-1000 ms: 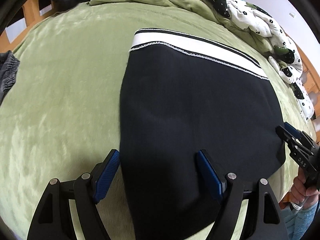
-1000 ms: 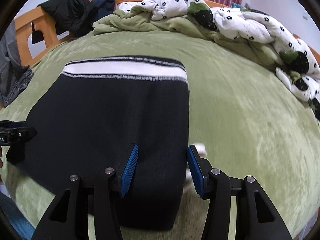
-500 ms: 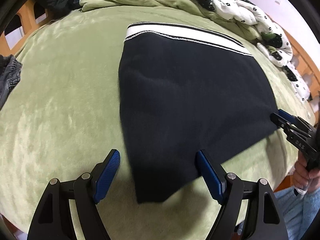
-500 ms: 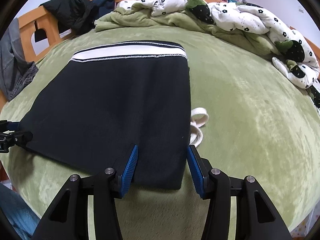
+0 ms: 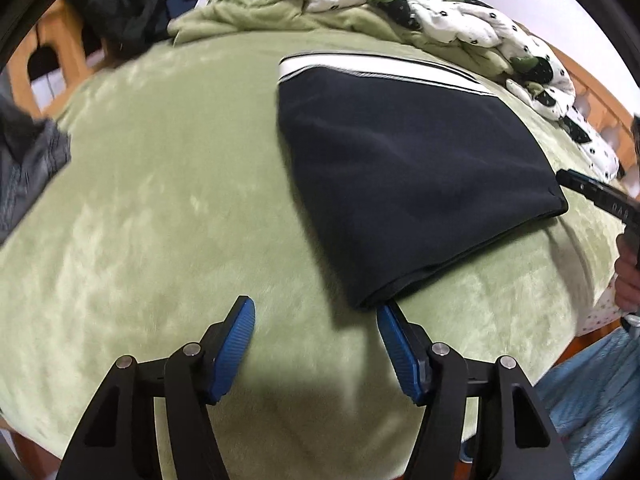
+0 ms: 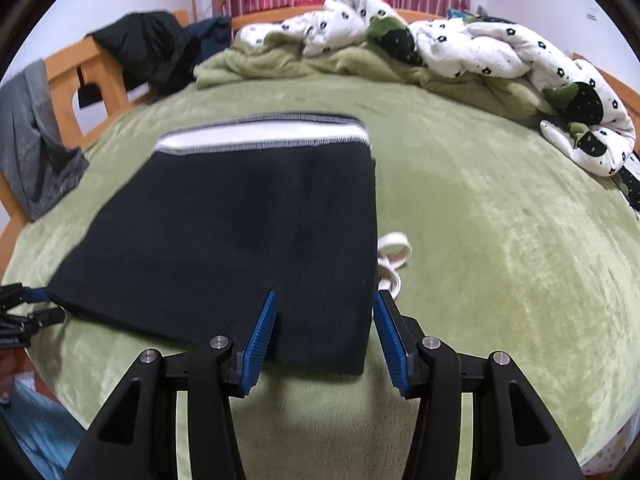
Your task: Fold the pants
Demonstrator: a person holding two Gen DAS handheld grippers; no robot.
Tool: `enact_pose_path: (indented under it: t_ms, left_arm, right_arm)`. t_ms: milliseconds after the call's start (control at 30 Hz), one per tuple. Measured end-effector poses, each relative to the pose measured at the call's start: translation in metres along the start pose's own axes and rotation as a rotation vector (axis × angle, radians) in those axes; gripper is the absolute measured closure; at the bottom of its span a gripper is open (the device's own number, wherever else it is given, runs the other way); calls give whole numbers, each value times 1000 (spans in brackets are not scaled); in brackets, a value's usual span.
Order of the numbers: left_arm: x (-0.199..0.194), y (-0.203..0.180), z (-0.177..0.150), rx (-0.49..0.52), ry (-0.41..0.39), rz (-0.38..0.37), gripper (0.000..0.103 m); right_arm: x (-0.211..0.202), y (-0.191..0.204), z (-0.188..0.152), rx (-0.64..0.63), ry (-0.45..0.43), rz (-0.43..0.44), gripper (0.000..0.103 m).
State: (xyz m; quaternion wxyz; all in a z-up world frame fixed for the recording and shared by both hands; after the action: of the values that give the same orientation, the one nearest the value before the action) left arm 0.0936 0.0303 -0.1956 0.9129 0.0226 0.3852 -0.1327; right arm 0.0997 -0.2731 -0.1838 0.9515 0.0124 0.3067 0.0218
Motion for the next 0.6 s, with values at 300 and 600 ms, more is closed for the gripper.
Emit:
enact_pose_path:
  t_ms: [300,600]
  left_arm:
    - [1,-10,3,-52,-46,-27,88]
    - [-38,-1,-12,-118,-39,-126,67]
  right_arm:
    - [29,2,-36,-33,119,-47,54]
    - [-2,-9,-10,-16,17,-9,53]
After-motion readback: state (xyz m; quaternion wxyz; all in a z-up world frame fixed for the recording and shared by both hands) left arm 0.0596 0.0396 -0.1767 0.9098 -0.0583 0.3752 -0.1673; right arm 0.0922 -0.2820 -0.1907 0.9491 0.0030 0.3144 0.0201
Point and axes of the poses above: each gripper's, at about its wrist camera, not at the fingertips, and x roughly the way its jaws point, y to its left, z to its top, the point moved 6 cm from there along x, roughly the way its jaws point, and after that the axes turned 11 degrees about -y, right-handed, at the moved point
